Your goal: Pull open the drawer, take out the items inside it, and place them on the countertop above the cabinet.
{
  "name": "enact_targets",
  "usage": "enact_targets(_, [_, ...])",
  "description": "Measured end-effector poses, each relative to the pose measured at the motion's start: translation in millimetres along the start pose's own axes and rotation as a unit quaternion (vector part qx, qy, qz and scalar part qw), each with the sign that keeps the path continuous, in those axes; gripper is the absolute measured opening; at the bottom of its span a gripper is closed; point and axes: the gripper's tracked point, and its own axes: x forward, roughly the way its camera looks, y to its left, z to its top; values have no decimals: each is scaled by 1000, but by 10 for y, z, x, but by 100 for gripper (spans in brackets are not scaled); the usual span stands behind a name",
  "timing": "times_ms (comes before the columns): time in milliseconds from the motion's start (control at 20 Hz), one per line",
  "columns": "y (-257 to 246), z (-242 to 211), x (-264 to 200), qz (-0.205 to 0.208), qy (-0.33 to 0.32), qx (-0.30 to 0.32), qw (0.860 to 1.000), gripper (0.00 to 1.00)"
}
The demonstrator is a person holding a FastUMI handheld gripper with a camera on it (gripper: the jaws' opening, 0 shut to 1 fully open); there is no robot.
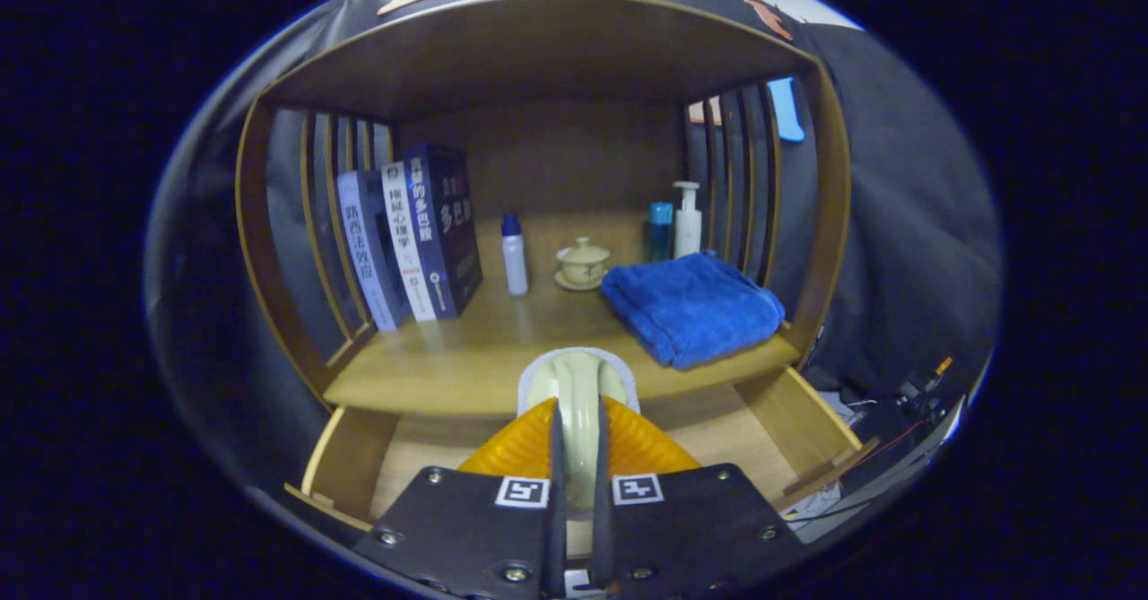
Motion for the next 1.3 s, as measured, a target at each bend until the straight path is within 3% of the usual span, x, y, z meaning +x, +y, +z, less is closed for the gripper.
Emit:
enact_targets(400, [131,-26,657,22,35,10,999,12])
enact_targets(800, [59,-27,930,11,48,37,998,12])
enact_targets(1300, [116,142,1301,26,40,50,998,12])
